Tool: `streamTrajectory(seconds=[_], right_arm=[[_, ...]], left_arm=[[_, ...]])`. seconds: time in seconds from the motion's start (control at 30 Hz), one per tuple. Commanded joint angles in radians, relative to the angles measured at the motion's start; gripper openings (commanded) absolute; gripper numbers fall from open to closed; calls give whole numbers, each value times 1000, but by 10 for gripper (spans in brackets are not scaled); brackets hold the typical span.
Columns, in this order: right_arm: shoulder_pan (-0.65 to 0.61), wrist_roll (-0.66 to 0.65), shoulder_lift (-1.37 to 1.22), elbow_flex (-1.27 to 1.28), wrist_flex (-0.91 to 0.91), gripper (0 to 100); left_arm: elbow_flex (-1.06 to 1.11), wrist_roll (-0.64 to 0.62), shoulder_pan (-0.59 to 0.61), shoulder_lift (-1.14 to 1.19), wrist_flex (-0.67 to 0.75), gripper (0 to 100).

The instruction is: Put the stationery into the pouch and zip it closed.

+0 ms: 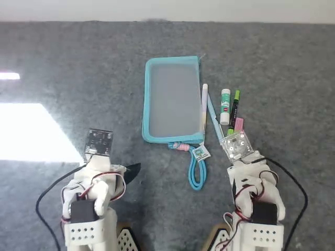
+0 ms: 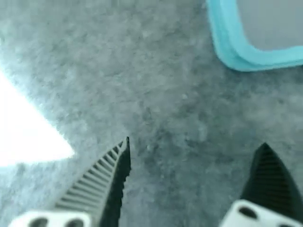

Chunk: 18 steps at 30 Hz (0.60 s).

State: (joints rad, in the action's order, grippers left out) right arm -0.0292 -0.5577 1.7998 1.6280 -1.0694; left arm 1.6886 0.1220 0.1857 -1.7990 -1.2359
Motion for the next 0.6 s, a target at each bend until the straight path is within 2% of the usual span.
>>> streamTrajectory(seconds=[0.0,0.17,0.27,0.4,0.47,0.57], right_arm=[[-68,5,5,-86,-12,96],[-82,31,-182,-233,-16,112],[-91,23,-444,-410,-8,116],[-186,-84,-825,-594,2,117],[-222,-86,-969,-635,74,125],[-236,-12,-1106,-644,237,188]], left_arm=[[-5,-6,2,-21,63,383],[-5,-8,9,-21,138,383],[-5,-8,11,-21,141,383],[-5,-8,11,-21,109,383],[-5,-6,11,-21,109,383],[-5,-6,11,-21,109,383]])
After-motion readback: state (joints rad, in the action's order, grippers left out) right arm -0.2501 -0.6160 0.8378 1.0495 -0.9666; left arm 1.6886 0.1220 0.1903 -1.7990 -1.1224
